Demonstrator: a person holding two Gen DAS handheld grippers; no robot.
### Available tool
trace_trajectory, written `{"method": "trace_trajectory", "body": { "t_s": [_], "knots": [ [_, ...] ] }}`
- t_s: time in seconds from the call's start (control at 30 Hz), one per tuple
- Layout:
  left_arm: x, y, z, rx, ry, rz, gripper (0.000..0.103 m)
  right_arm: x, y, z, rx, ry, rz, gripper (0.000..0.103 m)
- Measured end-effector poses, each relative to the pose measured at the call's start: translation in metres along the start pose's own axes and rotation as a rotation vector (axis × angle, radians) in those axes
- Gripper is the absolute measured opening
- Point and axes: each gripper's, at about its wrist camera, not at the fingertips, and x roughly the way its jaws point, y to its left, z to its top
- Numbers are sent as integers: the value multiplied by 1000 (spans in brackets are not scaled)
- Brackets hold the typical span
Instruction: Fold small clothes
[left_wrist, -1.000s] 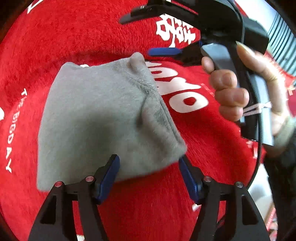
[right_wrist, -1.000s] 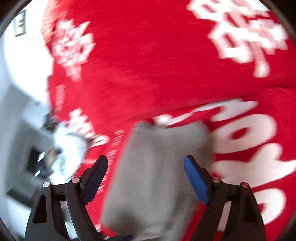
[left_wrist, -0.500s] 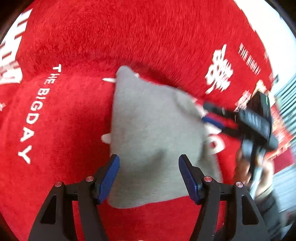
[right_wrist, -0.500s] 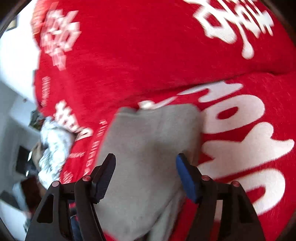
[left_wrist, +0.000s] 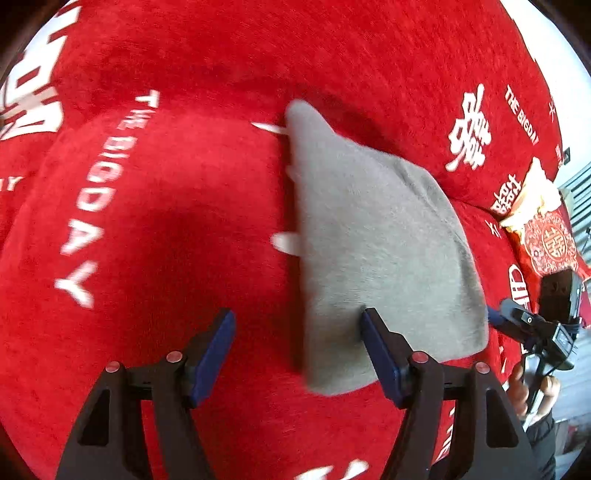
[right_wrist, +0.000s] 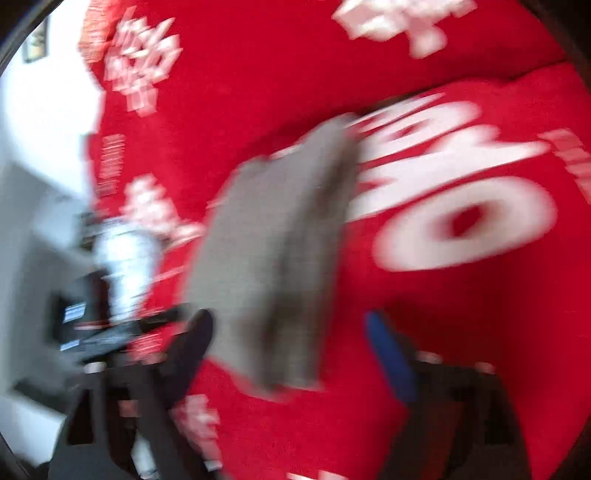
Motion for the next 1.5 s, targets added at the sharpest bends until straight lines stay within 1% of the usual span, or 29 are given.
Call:
{"method": "trace_trajectory", "body": {
  "t_s": [0.03, 0.07, 0.1, 0.13, 0.2, 0.27, 0.3, 0.33, 0.37, 0.4, 0.43, 0.5, 0.57, 0.63, 0.67, 0.73, 0.77, 0.83, 0.9, 1.0, 1.1, 1.17, 1.2, 1.23, 1.27, 1.3, 1.33, 1.4, 1.5],
  "knots": [
    [-7, 12, 4, -12, -14, 36, 72, -13, -7, 1, -7, -28, -31, 92],
    [-12, 21, 8, -27, -23, 72, 74, -26, -14, 2, -2, -48, -66, 92],
    [-17, 33, 13, -51, -30, 110, 89, -37, -20, 3, 10, -65, -110, 93],
    [-22, 45, 18, -82, -39, 131, 98, -48, -26, 5, 28, -86, -164, 93],
    [-27, 54, 28, -106, -61, 132, 98, -67, -38, 11, 80, -140, -273, 94],
    [-26, 47, 36, -100, -61, 127, 98, -69, -43, 15, 136, -156, -323, 94],
    [-24, 41, 38, -84, -61, 109, 98, -67, -45, 18, 167, -153, -332, 94],
    [-19, 29, 41, -49, -55, 73, 98, -61, -46, 19, 184, -139, -334, 94],
    [-13, 17, 44, -16, -42, 36, 98, -50, -42, 22, 194, -113, -330, 94],
    [-5, 4, 47, 15, -22, 2, 98, -37, -37, 24, 193, -79, -295, 94],
    [7, -10, 51, 42, 3, -32, 98, -23, -31, 26, 185, -58, -241, 94],
    [23, -23, 56, 47, 36, -54, 98, 1, -22, 28, 160, -17, -135, 94],
    [43, -34, 64, 35, 95, -84, 98, 23, -13, 33, 145, 9, -57, 94],
    [63, -38, 68, 20, 139, -114, 98, 44, -9, 39, 137, 36, -6, 94],
    [72, -37, 71, 12, 153, -114, 98, 55, -10, 41, 141, 46, 13, 94],
    [91, -36, 73, -14, 177, -123, 98, 66, -12, 46, 132, -5, 54, 103],
    [94, -36, 74, -14, 149, -130, 98, 71, -12, 51, 136, -17, 82, 103],
    [96, -41, 75, 12, 117, -118, 99, 80, -7, 59, 124, -2, 86, 103],
    [99, -47, 73, 49, 97, -98, 102, 88, 5, 62, 34, 37, 61, 103],
    [103, -54, 72, 119, 69, -79, 102, 97, 22, 64, -72, 60, -1, 103],
    [107, -54, 76, 123, 70, -96, 102, 95, 22, 65, -64, 44, -2, 103],
    [106, -53, 78, 131, 66, -90, 102, 94, 25, 64, -70, 38, -17, 102],
    [106, -55, 78, 135, 64, -84, 102, 97, 31, 63, -94, 41, -39, 99],
    [105, -55, 77, 136, 61, -85, 95, 100, 37, 63, -121, 48, -69, 95],
    [103, -56, 77, 140, 57, -105, 84, 103, 43, 61, -151, 54, -102, 86],
    [103, -60, 77, 144, 56, -119, 77, 104, 49, 60, -172, 59, -124, 81],
    [101, -61, 77, 142, 47, -113, 71, 105, 51, 59, -174, 60, -130, 77],
    [98, -62, 76, 150, 34, -104, 67, 104, 51, 61, -157, 67, -127, 65],
    [94, -69, 75, 167, 24, -71, 62, 98, 52, 60, -163, 65, -152, 59]
  ]
}}
